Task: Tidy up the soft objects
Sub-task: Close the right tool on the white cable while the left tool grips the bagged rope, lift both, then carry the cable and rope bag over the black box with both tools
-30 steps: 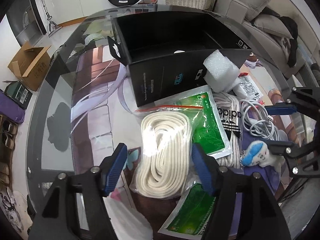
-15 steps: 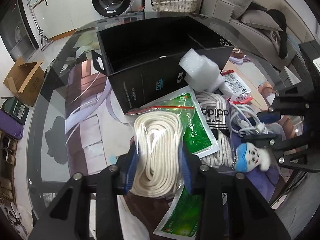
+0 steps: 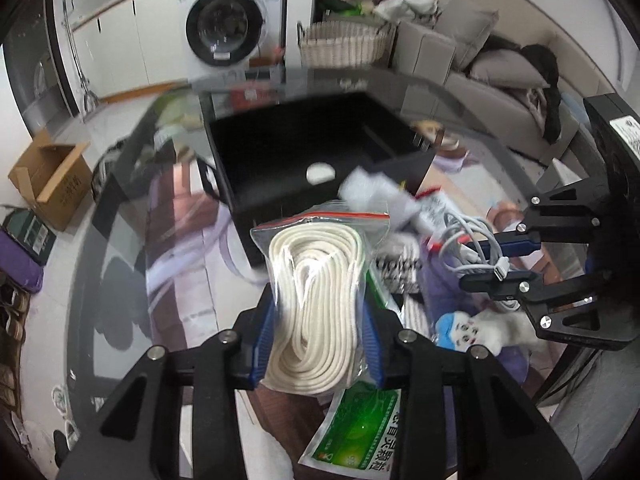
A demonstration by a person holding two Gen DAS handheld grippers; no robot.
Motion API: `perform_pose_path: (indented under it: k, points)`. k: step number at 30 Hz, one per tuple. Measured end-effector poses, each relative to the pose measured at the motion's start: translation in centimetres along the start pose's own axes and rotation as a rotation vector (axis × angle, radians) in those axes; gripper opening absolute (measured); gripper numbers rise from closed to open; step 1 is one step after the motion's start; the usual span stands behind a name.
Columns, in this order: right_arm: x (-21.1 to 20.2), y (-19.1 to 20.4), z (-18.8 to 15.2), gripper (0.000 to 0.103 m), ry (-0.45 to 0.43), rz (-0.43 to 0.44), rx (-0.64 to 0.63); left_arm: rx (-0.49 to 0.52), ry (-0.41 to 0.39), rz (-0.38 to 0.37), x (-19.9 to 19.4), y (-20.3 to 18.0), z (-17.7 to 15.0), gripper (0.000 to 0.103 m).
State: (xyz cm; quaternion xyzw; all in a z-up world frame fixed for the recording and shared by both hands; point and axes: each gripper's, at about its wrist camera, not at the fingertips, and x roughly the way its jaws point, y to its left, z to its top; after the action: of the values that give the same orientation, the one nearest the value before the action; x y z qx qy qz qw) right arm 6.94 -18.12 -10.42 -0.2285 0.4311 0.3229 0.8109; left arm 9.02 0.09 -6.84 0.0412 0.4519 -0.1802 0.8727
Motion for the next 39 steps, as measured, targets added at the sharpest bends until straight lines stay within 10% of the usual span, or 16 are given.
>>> perform_pose_path:
  k: [17,39]
  points:
    - [-12.5,3.1,1.0,0.019,-0.677,-0.046,0.044,0.019,-0.560,0.078,-10.0,1.2,0.0,0.037]
    - [-12.4,4.0,0.6,0.019,-0.767,-0.105,0.050,0.015,-0.664,0.070,-11.6,0.8,-0.1,0.037]
